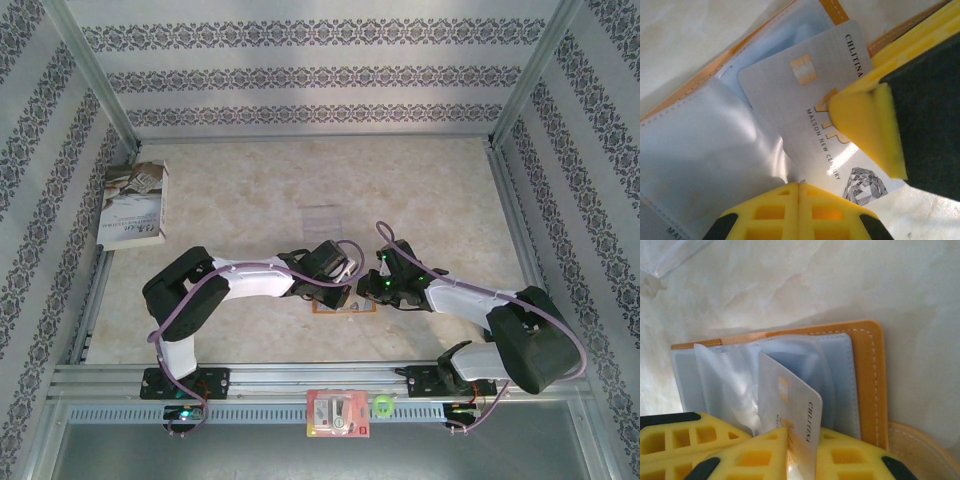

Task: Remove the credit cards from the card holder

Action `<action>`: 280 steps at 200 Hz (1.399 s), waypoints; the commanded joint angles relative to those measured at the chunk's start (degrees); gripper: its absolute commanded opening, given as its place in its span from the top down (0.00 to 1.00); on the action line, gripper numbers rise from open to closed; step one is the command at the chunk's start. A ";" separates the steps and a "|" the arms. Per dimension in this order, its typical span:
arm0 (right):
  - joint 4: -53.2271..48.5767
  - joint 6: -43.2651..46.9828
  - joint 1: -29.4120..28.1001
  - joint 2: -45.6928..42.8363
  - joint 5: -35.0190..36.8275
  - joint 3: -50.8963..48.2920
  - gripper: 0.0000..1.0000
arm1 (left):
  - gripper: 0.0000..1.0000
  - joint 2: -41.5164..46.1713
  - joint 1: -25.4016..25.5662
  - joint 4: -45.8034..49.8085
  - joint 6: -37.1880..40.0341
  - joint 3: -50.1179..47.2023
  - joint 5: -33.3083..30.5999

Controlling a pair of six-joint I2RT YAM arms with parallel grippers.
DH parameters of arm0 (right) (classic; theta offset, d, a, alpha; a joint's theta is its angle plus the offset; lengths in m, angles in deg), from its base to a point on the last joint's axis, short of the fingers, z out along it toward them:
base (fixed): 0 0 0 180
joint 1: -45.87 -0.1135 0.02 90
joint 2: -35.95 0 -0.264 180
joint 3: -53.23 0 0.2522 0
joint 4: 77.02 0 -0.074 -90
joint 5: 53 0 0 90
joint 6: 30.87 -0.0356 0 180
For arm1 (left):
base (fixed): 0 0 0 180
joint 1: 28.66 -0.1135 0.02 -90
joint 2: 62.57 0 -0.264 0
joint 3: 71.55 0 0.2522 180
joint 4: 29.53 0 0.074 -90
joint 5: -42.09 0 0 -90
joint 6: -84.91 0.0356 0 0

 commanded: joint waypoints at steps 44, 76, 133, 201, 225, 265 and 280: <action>-9.63 2.76 0.68 -7.67 6.15 0.89 0.93 | 0.82 1.50 -3.12 0.09 -1.43 -3.10 -0.17; -13.82 4.13 0.78 -10.02 8.62 1.92 0.94 | 0.81 1.38 -3.52 -0.34 -1.38 -3.57 0.41; -19.73 13.97 1.04 -15.18 12.06 9.42 1.00 | 0.63 10.23 -3.91 -1.18 -2.68 -4.31 0.42; -22.26 40.68 -0.54 -0.87 9.48 30.97 1.00 | 0.33 31.57 -16.10 -2.41 -9.48 -14.06 -0.49; -25.92 51.30 -1.93 6.14 11.36 39.61 1.00 | 0.18 36.65 -18.84 0.55 -9.83 -16.00 -1.60; -30.97 67.01 -3.59 16.85 13.57 51.41 1.00 | 0.01 41.87 -22.30 5.37 -9.82 -18.17 -4.36; -33.01 71.49 -4.04 20.90 14.86 56.11 1.00 | 0.00 43.10 -23.57 6.51 -9.82 -18.86 -5.04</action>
